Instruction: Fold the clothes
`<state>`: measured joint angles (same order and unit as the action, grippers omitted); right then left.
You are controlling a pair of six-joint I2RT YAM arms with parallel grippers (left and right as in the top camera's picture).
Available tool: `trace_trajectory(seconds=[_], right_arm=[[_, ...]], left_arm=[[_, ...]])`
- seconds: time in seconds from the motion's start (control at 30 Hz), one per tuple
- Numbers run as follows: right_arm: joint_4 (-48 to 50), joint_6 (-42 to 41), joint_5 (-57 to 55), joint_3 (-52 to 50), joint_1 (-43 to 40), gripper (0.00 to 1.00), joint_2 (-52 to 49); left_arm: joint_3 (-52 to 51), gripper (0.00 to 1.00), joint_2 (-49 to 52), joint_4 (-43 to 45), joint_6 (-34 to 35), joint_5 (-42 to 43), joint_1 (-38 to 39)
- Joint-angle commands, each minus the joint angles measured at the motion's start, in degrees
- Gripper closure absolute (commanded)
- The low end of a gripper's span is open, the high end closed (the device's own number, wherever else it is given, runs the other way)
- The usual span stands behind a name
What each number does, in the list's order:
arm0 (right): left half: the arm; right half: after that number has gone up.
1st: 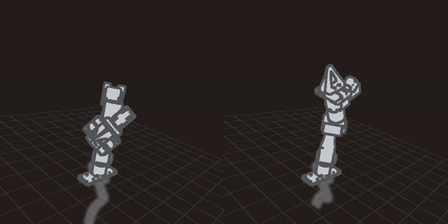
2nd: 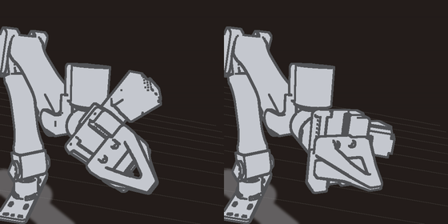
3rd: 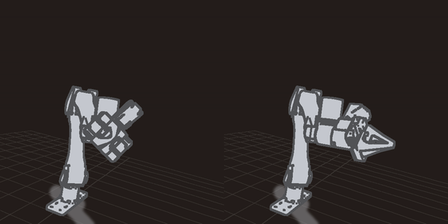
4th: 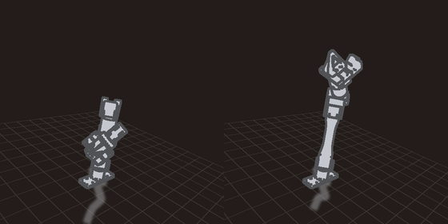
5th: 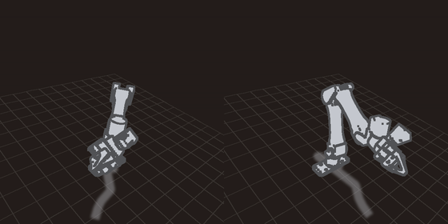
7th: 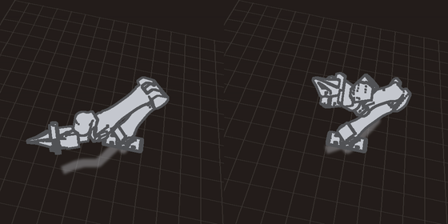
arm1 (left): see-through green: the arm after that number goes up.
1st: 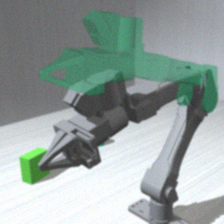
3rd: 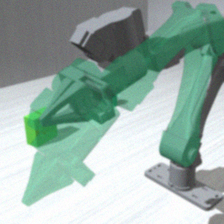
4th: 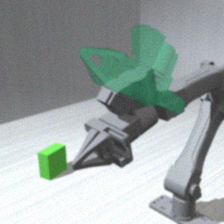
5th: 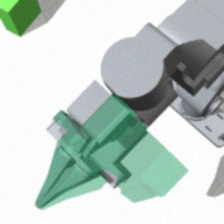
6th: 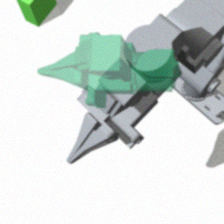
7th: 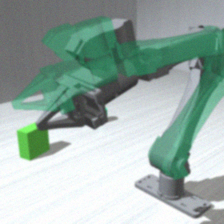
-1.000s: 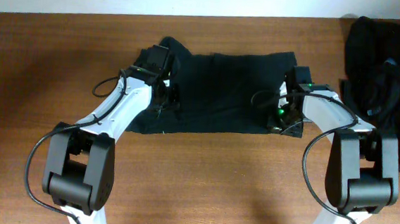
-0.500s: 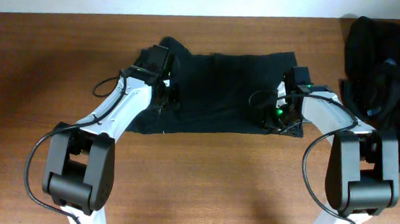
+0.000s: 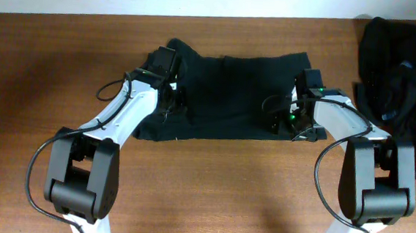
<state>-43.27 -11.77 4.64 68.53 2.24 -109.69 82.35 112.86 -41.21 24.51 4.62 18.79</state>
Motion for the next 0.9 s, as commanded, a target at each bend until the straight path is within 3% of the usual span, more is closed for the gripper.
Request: trace_trajectory(seconds=[0.0, 0.1, 0.2, 0.6, 0.63, 0.73, 0.87], right_arm=[[-0.42, -0.11, -2.60, -1.68, -0.39, 0.20, -1.36], [-0.39, -0.13, -1.53, -1.68, -0.39, 0.20, -1.36], [-0.42, -0.11, -0.94, -1.68, -0.39, 0.20, -1.36], [-0.81, -0.11, -0.59, -1.68, -0.39, 0.20, -1.36], [-0.81, -0.11, -0.59, -1.68, -0.39, 0.20, -1.36], [-0.81, -0.11, -0.59, -1.68, -0.39, 0.20, -1.36], [-0.81, -0.11, -0.59, -1.68, -0.39, 0.20, -1.36]], left_arm=[[-0.02, 0.59, 0.72, -0.39, 1.81, 2.25, 0.24], [-0.02, 0.59, 0.70, -0.39, 3.04, 3.06, 0.96], [-0.07, 0.69, 0.87, -0.22, 6.32, 2.93, 1.44], [-0.07, 0.69, 5.51, 0.37, 9.40, 3.04, 2.82], [-0.07, 0.71, 5.51, 0.74, 9.40, 3.06, 2.82], [-0.07, 0.93, 5.51, 1.66, 9.40, 3.06, 2.82], [0.00, 0.96, 5.51, 2.78, 9.38, 3.10, 2.82]])
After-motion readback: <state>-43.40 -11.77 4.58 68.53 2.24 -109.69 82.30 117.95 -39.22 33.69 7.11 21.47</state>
